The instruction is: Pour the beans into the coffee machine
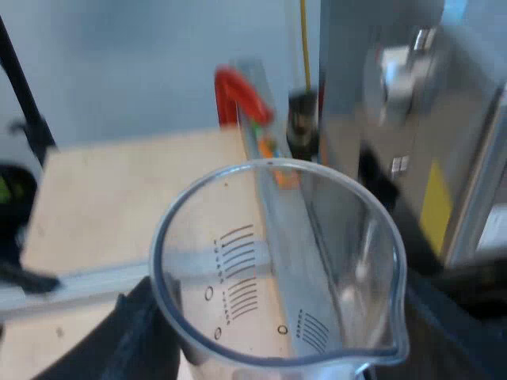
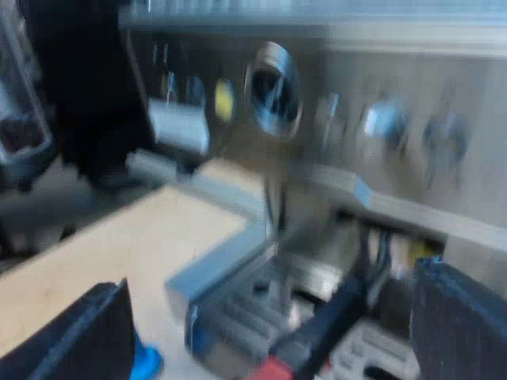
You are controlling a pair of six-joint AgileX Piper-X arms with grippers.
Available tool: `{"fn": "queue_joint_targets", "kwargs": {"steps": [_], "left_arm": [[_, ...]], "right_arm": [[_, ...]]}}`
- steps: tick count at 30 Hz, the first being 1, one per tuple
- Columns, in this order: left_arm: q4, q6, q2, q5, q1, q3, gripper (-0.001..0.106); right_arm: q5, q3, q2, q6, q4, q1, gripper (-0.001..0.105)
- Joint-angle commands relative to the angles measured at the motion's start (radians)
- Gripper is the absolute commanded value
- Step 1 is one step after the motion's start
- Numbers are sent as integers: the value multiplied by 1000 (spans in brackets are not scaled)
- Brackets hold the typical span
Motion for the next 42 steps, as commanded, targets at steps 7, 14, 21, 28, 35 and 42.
{"fn": "queue_joint_targets", "kwargs": {"steps": [7,14,21,28,35,42], "left_arm": [[8,-11,-6,-8,-6,-103,25],[9,-9,0,-31,-86,-135,25],[9,-9,56,-31,-126,-198,25],[-14,-9,224,-56,-267,-380,25],[35,-9,450,-117,-389,-622,25],[77,-6,644,-146,-476,-832,25]], "right_arm": [[44,-132,-6,-71,-40,2,72],[229,-202,-9,-174,-142,2,72],[299,-213,-9,-198,-151,2,72],[302,-213,-9,-198,-134,2,72],[302,-213,-9,-198,-115,2,72],[302,-213,-9,-198,-115,2,72]]}}
